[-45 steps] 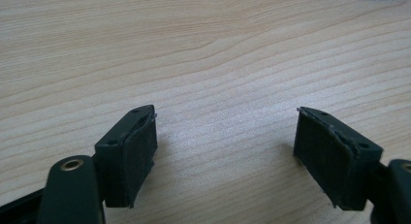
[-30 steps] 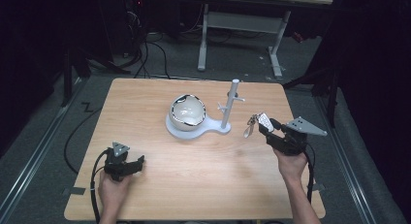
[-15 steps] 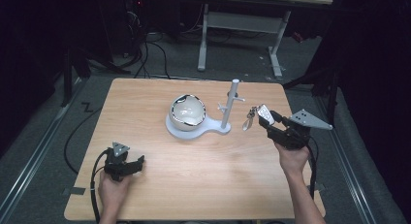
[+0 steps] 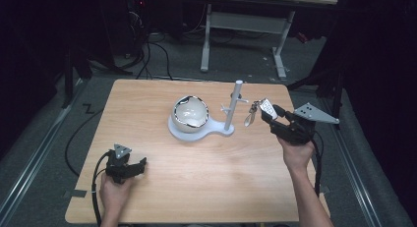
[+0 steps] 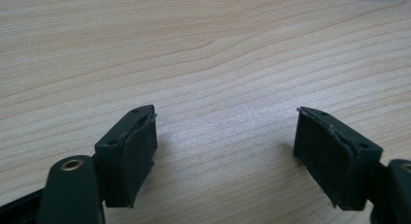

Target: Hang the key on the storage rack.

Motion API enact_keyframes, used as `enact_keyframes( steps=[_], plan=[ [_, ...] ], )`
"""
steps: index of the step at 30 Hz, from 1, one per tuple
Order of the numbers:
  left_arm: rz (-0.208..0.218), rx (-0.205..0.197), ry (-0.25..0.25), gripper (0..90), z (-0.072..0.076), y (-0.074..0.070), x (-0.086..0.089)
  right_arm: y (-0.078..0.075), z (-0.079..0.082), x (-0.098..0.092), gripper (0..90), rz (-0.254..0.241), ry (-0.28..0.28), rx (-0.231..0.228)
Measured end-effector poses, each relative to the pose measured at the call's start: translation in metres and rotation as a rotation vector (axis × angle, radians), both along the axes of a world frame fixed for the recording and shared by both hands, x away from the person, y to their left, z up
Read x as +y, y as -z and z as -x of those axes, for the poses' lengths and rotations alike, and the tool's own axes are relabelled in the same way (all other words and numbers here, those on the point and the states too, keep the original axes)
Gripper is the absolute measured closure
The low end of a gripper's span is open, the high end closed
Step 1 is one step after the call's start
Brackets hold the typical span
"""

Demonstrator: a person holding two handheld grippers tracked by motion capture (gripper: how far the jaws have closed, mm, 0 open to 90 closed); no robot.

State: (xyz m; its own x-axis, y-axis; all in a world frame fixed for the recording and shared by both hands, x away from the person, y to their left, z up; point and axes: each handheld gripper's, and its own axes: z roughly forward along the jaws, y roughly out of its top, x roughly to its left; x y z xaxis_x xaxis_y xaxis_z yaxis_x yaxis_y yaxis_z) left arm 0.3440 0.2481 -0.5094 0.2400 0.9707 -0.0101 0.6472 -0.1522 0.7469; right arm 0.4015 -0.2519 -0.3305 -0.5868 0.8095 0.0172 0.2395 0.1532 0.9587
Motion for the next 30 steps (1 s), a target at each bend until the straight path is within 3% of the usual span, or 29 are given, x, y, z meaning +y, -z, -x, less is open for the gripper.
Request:
enact_keyframes(
  steps=[20, 30],
  plan=[
    [0.002, 0.001, 0.000, 23.9, 0.000, 0.000, 0.000, -0.015, -0.016, 0.013, 50.5, -0.013, -0.010, -0.010],
    [0.001, 0.001, 0.000, 23.8, 0.000, 0.000, 0.000, -0.015, -0.028, 0.020, 50.5, 0.006, 0.002, 0.001]
  ],
)
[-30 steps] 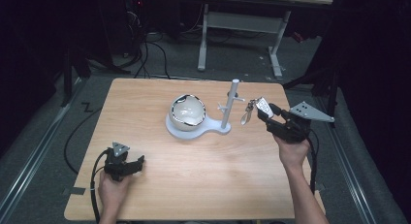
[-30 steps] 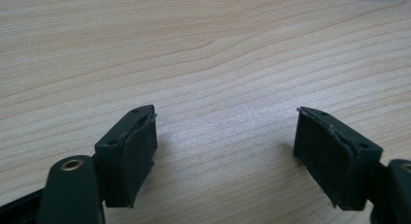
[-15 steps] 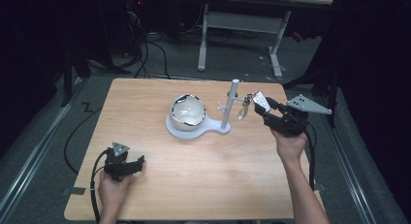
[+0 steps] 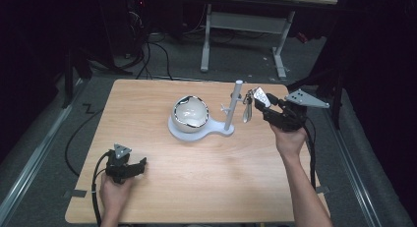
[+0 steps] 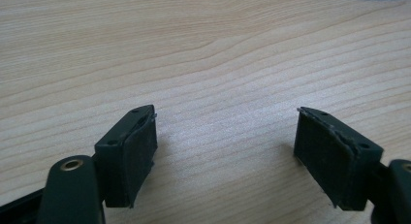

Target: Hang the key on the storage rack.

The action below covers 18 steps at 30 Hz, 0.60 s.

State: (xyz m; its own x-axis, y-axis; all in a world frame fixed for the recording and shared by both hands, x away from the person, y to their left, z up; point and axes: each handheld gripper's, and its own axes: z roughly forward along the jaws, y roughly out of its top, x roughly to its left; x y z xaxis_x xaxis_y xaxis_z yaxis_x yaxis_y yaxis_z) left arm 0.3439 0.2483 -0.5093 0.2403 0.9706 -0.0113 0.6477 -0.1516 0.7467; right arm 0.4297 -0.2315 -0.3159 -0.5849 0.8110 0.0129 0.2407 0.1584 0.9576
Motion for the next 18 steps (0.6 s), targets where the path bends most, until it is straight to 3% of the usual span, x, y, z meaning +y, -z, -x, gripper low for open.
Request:
enact_keyframes(
  steps=[18],
  plan=[
    [0.001, 0.000, 0.000, 23.8, 0.000, 0.000, 0.000, 0.014, -0.012, -0.002, 50.5, -0.007, 0.021, 0.050]
  ],
)
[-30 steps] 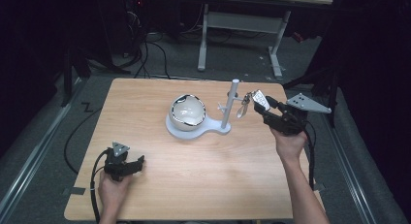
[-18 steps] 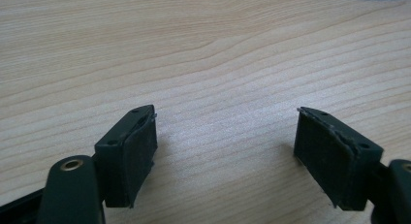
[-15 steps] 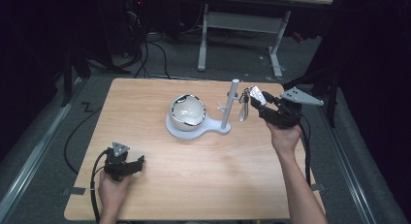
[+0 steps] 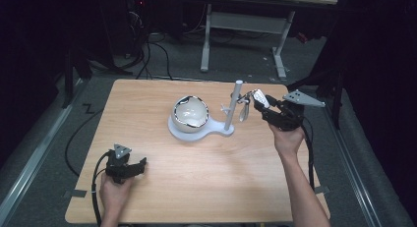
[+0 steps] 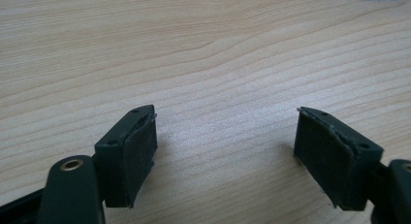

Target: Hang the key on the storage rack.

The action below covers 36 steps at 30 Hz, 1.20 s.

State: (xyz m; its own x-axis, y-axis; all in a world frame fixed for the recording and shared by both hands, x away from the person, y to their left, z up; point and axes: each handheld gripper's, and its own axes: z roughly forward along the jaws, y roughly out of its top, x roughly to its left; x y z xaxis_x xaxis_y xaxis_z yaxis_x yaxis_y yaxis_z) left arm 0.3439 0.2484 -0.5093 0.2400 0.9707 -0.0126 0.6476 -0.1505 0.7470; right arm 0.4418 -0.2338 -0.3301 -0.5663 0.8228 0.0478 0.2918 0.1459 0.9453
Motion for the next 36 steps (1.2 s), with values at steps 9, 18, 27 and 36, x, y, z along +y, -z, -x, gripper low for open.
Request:
enact_keyframes(
  steps=[9, 18, 27, 36],
  plan=[
    [0.000, 0.000, 0.000, 23.8, 0.000, 0.000, 0.000, 0.009, -0.006, 0.002, 50.4, 0.021, -0.001, 0.035],
    [0.000, 0.000, 0.000, 23.8, 0.000, 0.000, 0.000, 0.017, -0.010, 0.003, 50.3, 0.047, 0.010, 0.062],
    [-0.003, 0.000, 0.000, 23.8, 0.000, 0.000, 0.000, 0.035, -0.010, 0.001, 50.1, 0.065, 0.034, 0.081],
    [-0.003, 0.000, 0.000, 23.8, 0.000, 0.000, 0.000, 0.042, -0.011, 0.005, 50.1, 0.076, 0.032, 0.093]
  ],
)
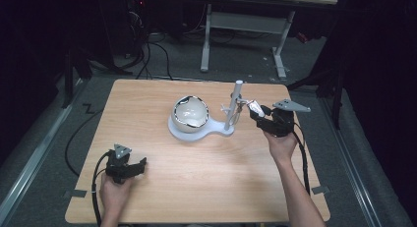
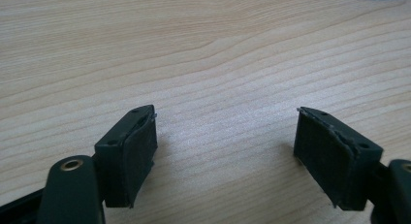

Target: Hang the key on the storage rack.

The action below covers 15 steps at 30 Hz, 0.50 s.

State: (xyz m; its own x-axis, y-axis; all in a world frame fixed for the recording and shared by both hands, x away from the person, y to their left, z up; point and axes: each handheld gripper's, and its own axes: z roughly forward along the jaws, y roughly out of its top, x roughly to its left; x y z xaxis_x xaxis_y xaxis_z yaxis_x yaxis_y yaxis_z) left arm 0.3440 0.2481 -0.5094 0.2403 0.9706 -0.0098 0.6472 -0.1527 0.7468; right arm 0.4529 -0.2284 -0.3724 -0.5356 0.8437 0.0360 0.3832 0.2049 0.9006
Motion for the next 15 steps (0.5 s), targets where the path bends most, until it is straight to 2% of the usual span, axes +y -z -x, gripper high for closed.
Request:
enact_keyframes(
  steps=[15],
  plan=[
    [0.000, 0.000, 0.000, 23.9, 0.000, 0.000, 0.000, 0.015, 0.000, 0.005, 49.9, 0.018, 0.000, 0.021]
  ],
)
